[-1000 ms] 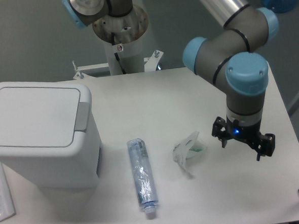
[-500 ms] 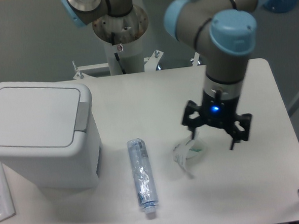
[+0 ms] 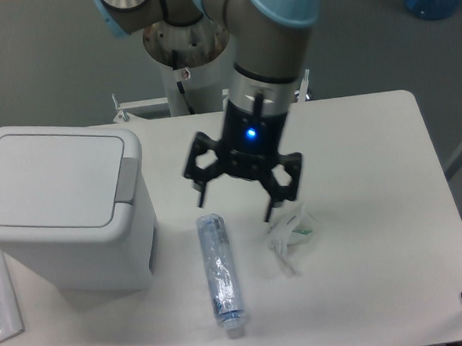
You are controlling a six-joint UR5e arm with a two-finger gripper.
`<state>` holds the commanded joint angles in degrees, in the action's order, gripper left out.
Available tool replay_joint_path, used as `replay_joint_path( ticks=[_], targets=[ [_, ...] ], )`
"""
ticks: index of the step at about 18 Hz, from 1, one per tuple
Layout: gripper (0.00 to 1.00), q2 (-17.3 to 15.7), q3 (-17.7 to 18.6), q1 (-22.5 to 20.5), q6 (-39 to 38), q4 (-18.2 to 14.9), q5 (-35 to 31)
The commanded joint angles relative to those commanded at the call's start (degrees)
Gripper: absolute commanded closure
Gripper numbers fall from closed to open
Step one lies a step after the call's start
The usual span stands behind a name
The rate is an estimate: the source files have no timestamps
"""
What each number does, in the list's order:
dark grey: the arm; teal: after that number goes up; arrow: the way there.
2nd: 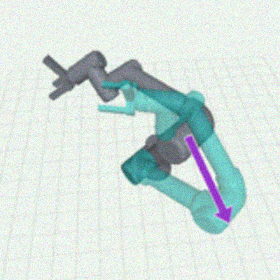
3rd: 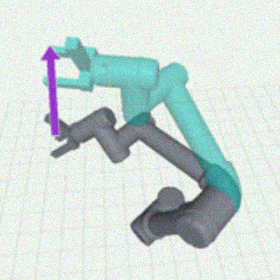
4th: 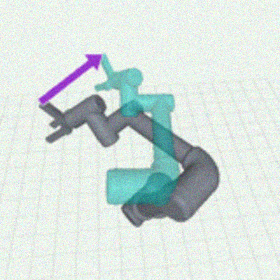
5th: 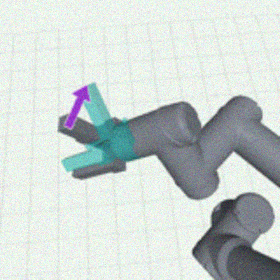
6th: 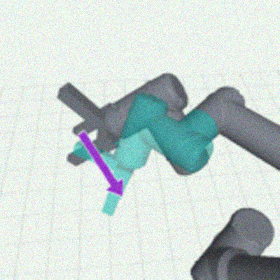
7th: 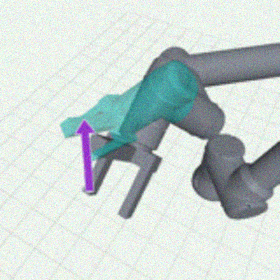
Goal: Open the trash can
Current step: 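Move the gripper over the push tab on the trash can lid, then press down on the lid's push tab with the gripper fingers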
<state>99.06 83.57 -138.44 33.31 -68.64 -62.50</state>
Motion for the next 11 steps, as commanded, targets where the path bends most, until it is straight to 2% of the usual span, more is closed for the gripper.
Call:
replay_joint_path(
  ticks=[2,6,8,11],
  targets=[
    [0.00,-2.1,3.6,0.5,0.1,2.6,0.2],
    [0.00,-6.1,12.5,1.2,0.0,10.0,1.4],
    [0.00,-6.4,14.1,1.3,-0.1,12.4,1.5],
    [0.00,-6.0,14.1,1.4,0.1,13.0,1.5]
  ],
)
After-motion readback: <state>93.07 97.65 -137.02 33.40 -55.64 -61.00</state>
